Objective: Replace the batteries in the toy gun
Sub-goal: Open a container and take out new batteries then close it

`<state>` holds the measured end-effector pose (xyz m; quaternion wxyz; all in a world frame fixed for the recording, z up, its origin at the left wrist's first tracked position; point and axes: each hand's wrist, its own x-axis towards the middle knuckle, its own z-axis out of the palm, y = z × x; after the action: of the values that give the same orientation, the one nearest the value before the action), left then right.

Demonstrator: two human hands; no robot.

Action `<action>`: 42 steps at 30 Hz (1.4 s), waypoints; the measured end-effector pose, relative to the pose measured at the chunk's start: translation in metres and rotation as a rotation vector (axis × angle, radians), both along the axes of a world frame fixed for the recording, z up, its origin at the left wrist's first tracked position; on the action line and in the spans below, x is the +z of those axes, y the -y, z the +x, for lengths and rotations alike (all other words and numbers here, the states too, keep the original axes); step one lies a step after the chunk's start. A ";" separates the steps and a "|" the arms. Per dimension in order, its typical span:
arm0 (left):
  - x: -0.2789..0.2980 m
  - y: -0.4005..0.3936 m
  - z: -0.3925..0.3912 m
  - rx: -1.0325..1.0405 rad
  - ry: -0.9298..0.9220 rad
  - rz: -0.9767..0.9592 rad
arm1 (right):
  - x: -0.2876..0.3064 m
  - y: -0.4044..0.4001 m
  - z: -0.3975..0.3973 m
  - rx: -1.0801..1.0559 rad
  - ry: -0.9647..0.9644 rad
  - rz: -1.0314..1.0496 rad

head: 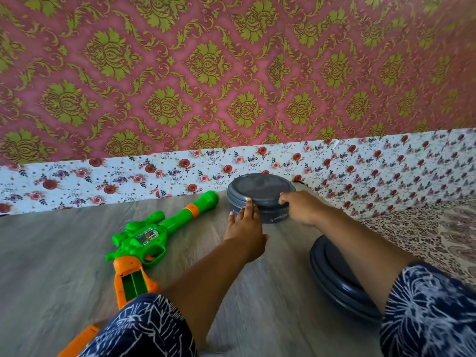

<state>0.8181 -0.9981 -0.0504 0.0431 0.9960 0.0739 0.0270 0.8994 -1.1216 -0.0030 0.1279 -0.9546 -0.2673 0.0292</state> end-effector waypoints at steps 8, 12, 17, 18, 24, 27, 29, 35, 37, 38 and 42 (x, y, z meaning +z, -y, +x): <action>0.008 0.015 -0.050 -0.114 0.115 -0.115 | 0.007 0.044 -0.046 0.142 0.002 0.022; 0.000 0.029 -0.103 -0.189 0.158 -0.129 | -0.004 0.082 -0.076 0.114 0.058 -0.133; -0.021 0.045 -0.128 -0.219 0.088 -0.190 | -0.011 0.087 -0.086 0.008 0.021 -0.148; -0.024 0.047 -0.130 -0.225 0.089 -0.194 | -0.012 0.085 -0.087 -0.004 0.025 -0.146; -0.032 0.050 -0.136 -0.201 0.123 -0.245 | -0.014 0.066 -0.086 -0.073 0.039 -0.126; -0.032 0.049 -0.139 -0.184 0.157 -0.292 | -0.014 0.053 -0.088 -0.133 0.043 -0.172; -0.033 0.049 -0.141 -0.187 0.160 -0.283 | -0.012 0.043 -0.091 -0.182 0.040 -0.193; -0.034 0.050 -0.144 -0.154 0.219 -0.322 | -0.004 0.011 -0.102 -0.347 0.014 -0.242; -0.035 0.051 -0.143 -0.139 0.227 -0.358 | -0.001 0.003 -0.105 -0.390 0.014 -0.289; -0.034 0.051 -0.144 -0.132 0.232 -0.375 | 0.001 -0.001 -0.107 -0.408 0.013 -0.315; -0.032 0.050 -0.145 -0.102 0.235 -0.426 | 0.008 -0.009 -0.109 -0.449 0.008 -0.379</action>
<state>0.6728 -1.0480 -0.0825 0.2616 0.9569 0.0222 0.1241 0.7901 -1.1130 0.0050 -0.0505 -0.9969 -0.0398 0.0459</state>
